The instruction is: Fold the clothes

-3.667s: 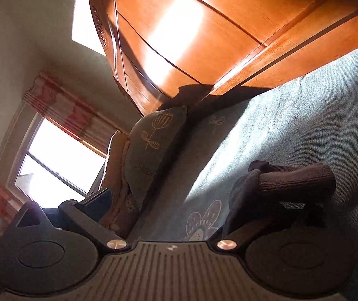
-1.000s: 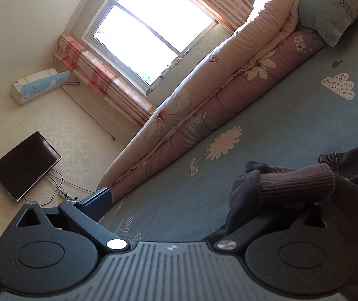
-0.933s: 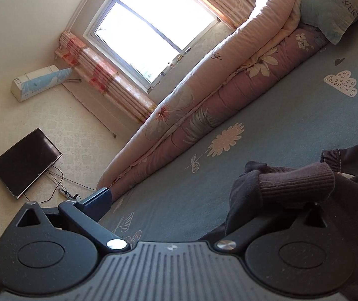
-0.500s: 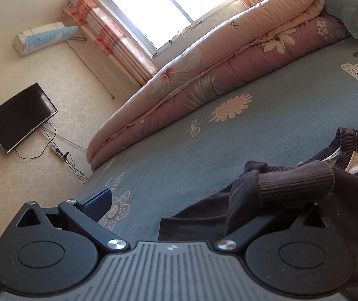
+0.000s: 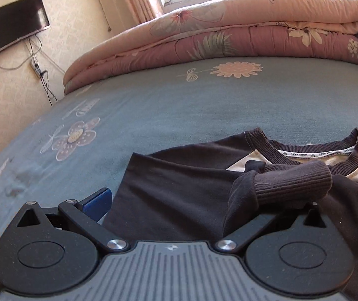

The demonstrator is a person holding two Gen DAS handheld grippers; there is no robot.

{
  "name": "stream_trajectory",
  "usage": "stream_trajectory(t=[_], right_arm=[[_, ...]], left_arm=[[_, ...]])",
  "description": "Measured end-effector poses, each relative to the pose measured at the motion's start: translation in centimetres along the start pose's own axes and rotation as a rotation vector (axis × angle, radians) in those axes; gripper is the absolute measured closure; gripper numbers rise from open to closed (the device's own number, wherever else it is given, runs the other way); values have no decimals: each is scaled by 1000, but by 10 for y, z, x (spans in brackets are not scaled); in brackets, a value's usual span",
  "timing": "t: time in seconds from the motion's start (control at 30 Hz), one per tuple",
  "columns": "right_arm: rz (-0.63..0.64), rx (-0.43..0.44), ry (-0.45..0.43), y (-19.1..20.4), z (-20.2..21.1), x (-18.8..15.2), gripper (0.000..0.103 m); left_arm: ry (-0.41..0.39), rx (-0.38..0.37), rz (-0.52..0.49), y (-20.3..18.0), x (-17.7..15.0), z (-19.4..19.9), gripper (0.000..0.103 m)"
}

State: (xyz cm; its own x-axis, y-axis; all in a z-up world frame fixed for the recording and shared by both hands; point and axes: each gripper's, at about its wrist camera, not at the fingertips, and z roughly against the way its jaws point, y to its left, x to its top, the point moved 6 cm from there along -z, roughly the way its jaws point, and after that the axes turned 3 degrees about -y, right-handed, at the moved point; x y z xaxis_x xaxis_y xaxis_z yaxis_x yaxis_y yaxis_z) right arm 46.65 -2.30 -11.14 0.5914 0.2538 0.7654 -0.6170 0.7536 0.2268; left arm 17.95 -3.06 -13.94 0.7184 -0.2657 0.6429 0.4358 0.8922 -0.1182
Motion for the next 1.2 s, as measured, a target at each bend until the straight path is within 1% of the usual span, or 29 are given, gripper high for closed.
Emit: stream_trajectory(t=[0.07, 0.13, 0.2, 0.37, 0.47, 0.57, 0.67, 0.73, 0.87, 0.93, 1.0, 1.1, 1.13, 1.2], right_arm=[[91, -50, 69, 7, -10, -12, 0], [214, -118, 146, 15, -22, -25, 0], [326, -160, 147, 27, -22, -31, 0], [530, -248, 155, 53, -18, -28, 0], [630, -267, 158, 67, -15, -29, 0], [670, -259, 151, 78, -11, -28, 0], [665, -246, 136, 81, -1, -23, 0], [640, -236, 117, 77, 12, -18, 0], [492, -211, 68, 47, 52, 2, 0], [410, -228, 43, 22, 74, 12, 0], [348, -281, 18, -6, 92, 18, 0], [252, -371, -15, -43, 114, 25, 0], [218, -391, -20, -53, 119, 25, 0], [155, -401, -26, -69, 127, 25, 0]], left_arm=[[-1, -1, 1, 0, 0, 0, 1], [-4, -3, 4, 1, 0, 0, 1], [-6, -3, 4, 1, 0, 1, 1], [-9, -4, 5, 1, 1, 1, 1], [-14, -8, 12, 1, 1, 1, 1], [-20, -16, 26, 2, 2, 3, 1], [-28, -29, 48, 4, 2, 5, 1], [-32, -39, 65, 6, 3, 5, 1], [-29, -33, 63, 5, 5, 4, 1], [-19, -12, 24, 0, 5, 2, 1], [-5, 5, -20, -8, 6, -1, 1], [24, 3, -110, -26, 10, -6, 1], [35, 0, -141, -33, 12, -8, 1], [61, -5, -206, -48, 15, -13, 1]])
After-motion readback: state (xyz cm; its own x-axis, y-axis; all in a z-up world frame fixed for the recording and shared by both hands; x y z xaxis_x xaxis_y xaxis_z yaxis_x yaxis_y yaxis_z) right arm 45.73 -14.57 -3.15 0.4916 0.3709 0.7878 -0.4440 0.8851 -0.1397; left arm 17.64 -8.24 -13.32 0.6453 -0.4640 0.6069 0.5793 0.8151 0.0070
